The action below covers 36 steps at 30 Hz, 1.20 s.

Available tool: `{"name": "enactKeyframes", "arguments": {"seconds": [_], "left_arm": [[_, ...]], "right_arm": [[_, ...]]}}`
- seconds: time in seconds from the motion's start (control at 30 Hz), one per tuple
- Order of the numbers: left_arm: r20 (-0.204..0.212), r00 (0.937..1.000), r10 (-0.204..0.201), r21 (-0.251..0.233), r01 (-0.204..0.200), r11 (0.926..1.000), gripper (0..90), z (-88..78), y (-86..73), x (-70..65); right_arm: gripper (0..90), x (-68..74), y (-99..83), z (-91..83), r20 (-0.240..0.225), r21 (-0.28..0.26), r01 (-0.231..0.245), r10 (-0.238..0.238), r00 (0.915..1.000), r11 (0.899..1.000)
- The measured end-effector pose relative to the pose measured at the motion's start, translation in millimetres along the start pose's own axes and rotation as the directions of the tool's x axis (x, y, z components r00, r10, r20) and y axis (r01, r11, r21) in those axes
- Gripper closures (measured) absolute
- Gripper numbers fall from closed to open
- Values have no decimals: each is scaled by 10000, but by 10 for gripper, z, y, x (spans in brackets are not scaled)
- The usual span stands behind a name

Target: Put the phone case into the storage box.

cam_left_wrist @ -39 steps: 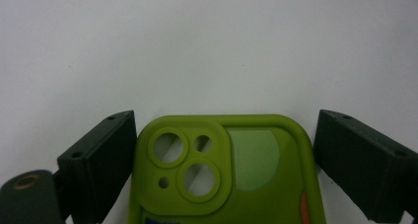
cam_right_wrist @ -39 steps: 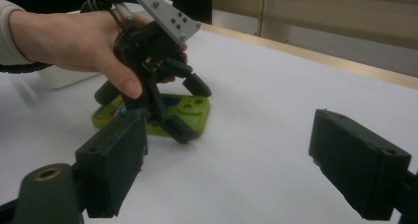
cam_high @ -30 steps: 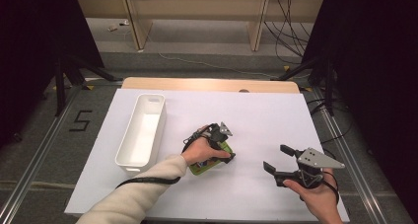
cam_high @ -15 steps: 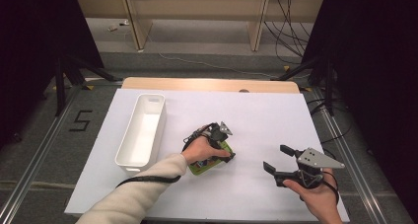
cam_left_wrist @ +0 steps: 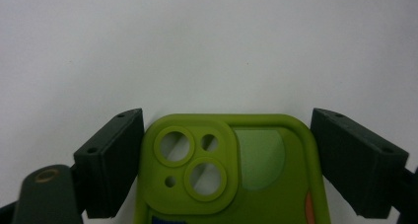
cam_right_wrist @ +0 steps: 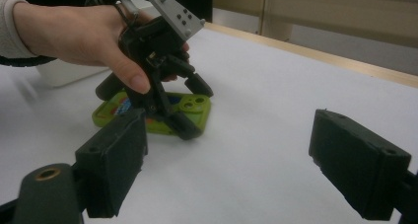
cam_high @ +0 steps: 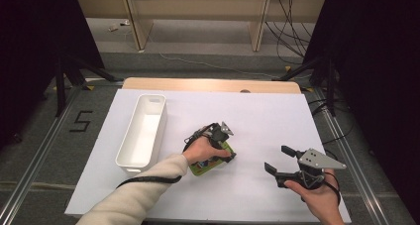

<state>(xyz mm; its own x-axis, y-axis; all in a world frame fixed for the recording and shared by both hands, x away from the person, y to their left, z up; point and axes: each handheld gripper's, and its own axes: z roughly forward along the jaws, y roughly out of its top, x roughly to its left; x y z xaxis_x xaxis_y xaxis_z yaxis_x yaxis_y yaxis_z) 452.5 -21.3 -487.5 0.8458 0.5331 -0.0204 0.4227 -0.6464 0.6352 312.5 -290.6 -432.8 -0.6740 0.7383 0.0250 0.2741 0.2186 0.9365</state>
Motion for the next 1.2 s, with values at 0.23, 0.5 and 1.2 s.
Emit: {"name": "enactKeyframes", "arguments": {"seconds": [0.23,0.5,1.2], "left_arm": [[-6,10000,-2,2,2,10000,156,-1,-1,1],[-41,10000,-7,25,7,10000,160,-2,3,0],[-228,9991,-359,-440,348,9984,168,-116,27,-1]], "right_arm": [[160,1,0,0,-9,5,12,-12,10000,10000],[160,1,-1,1,8,-1,22,-22,10000,10000],[160,-2,-5,1,-17,-10,-39,39,10000,10000]]}}
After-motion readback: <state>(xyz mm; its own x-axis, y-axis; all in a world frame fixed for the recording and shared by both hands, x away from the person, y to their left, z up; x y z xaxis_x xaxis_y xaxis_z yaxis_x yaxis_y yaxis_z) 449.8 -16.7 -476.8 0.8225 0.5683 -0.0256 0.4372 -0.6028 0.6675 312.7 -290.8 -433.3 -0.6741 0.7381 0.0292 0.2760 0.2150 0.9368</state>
